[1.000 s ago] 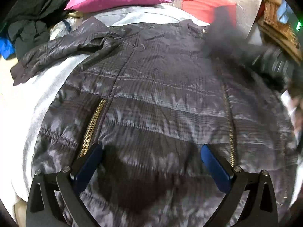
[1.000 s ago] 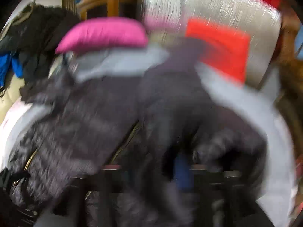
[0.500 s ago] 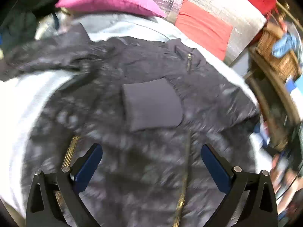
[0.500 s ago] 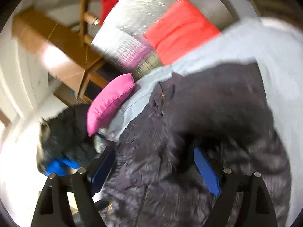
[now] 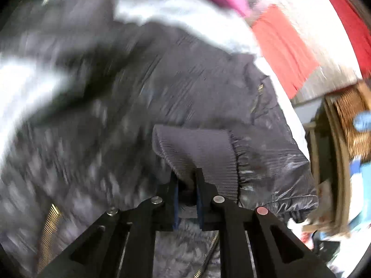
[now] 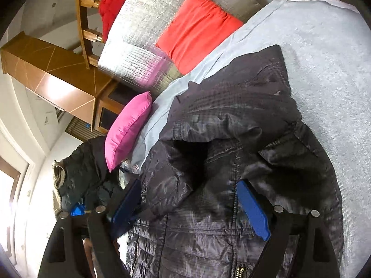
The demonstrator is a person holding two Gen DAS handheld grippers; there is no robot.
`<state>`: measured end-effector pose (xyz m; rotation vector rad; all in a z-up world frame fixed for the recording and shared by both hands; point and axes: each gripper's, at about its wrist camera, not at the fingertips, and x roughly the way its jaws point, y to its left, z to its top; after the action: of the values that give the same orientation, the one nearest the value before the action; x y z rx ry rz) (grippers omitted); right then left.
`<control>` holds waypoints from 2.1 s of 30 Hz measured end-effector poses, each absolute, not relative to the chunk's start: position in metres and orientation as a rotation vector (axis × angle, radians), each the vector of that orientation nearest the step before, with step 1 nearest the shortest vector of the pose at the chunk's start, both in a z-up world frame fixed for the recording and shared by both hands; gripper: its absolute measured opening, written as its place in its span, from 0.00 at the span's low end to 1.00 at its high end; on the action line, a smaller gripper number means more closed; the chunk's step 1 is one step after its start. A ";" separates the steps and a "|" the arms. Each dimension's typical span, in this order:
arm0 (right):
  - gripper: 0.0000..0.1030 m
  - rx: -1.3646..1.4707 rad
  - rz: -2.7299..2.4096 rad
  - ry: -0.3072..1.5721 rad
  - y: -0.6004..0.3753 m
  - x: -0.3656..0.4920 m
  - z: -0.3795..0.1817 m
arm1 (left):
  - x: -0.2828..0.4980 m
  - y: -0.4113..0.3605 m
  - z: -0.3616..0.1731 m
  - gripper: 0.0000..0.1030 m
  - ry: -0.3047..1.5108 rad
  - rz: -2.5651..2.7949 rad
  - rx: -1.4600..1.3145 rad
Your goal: Fold large clothes
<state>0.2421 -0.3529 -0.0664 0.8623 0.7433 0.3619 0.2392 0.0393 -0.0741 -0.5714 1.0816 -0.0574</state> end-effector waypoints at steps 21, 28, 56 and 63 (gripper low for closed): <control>0.85 0.762 0.144 0.847 -0.438 0.337 -0.068 | 0.279 0.051 -0.031 0.09 0.832 0.001 -0.179; 0.10 0.454 0.185 0.878 -0.412 0.380 -0.035 | 0.280 0.056 -0.010 0.08 0.708 -0.012 -0.147; 0.67 0.459 0.241 0.889 -0.378 0.300 -0.044 | 0.268 0.073 -0.024 0.68 0.780 0.163 -0.144; 0.71 0.408 0.296 0.926 -0.350 0.312 -0.061 | 0.269 0.013 -0.032 0.76 0.783 0.024 -0.043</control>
<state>0.3117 -0.3498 -0.0614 0.4083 0.9257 0.2955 0.2686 0.0134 -0.0317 -0.0426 0.7826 0.0244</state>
